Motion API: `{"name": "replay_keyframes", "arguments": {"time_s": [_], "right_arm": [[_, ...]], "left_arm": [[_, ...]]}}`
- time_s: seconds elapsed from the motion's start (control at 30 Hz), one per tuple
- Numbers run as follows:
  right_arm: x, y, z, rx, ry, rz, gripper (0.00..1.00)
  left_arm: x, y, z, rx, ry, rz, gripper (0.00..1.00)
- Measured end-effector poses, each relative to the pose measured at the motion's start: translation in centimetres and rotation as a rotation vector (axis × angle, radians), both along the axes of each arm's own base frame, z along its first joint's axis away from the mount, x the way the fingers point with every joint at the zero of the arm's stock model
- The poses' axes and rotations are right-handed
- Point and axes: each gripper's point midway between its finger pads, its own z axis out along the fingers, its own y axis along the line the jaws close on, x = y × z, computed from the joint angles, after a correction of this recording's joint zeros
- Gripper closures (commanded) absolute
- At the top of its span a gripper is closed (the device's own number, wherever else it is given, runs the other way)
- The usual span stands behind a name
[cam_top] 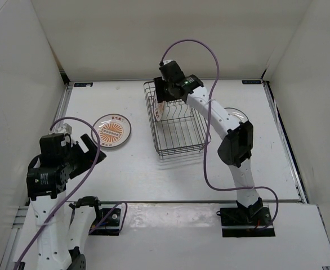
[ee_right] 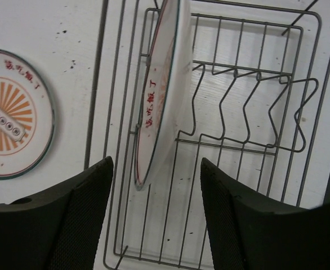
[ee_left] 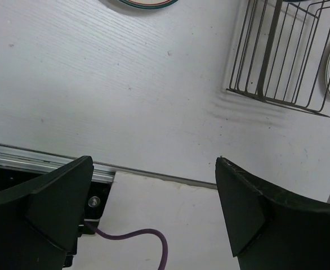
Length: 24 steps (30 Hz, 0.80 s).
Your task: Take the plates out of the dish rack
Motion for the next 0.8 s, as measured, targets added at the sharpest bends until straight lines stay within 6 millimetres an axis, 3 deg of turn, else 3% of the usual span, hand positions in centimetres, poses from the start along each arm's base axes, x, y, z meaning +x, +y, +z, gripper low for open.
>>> {"name": "replay_keyframes", "arguments": {"time_s": [0.17,0.4,0.5,0.6,0.8], "right_arm": [[0.6,-0.3,-1.7,-0.058,-0.006,-0.034,0.41],[2.4,-0.3,-5.4,-0.188,-0.043,-0.106,0.55],[3.1,-0.7,-6.4,-0.238,-0.069,-0.140,0.73],[3.8,-0.4,-5.8,-0.218,-0.116,-0.193,0.98],[4.5,-0.7,-4.7,-0.234,-0.177,-0.236,1.00]], "left_arm": [[-0.5,0.6,0.8,0.053,-0.042,-0.013,0.00],[0.4,1.2,4.1,0.117,-0.124,-0.033,0.00],[0.8,1.3,5.1,0.138,-0.144,-0.052,0.00],[1.2,1.1,5.9,0.153,-0.156,-0.079,0.00],[1.7,0.9,6.1,0.174,-0.155,-0.117,0.00]]}}
